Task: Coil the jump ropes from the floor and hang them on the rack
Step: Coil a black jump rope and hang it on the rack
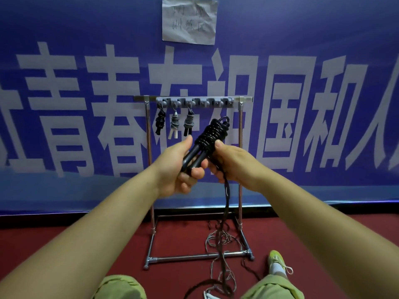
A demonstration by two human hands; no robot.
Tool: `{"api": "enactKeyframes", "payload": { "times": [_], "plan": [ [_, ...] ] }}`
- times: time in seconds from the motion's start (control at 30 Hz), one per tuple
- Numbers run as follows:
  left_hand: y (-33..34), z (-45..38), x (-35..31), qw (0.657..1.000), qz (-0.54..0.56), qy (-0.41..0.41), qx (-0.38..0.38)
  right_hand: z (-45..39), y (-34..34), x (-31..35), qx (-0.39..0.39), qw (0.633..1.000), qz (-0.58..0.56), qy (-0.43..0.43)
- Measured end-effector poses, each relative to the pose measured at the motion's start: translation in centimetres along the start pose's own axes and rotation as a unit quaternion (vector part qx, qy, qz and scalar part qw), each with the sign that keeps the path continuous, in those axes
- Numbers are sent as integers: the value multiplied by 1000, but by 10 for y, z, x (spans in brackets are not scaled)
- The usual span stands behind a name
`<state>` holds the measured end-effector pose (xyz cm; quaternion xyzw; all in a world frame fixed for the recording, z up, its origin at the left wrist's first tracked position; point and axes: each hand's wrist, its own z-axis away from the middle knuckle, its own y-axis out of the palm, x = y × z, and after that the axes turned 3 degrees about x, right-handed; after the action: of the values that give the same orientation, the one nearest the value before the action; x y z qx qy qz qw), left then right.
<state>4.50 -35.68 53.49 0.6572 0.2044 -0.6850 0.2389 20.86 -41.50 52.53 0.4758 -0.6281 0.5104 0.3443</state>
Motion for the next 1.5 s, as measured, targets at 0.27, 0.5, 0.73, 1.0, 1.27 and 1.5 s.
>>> {"api": "enactKeyframes", "payload": {
  "times": [0.27, 0.5, 0.73, 1.0, 1.27, 1.5],
  "plan": [
    [8, -13, 0, 929, -316, 69, -178, -6, 15, -10, -73, 995, 20, 70],
    [4, -19, 1, 827, -519, 66, -207, -3, 6, -6, -9, 989, -68, 135],
    [-15, -4, -2, 986, -168, -6, 1, 7, 4, -6, -9, 993, -96, 63],
    [11, 1, 21, 966, 156, -30, 205, 7, 13, 1, 12, 982, -176, -74],
    [1, -7, 24, 1000, -7, -13, 1, 5, 4, -17, -46, 985, 163, -21],
    [7, -15, 30, 971, -191, 33, -143, -2, 21, -27, -71, 988, 139, 12]
  ]
}}
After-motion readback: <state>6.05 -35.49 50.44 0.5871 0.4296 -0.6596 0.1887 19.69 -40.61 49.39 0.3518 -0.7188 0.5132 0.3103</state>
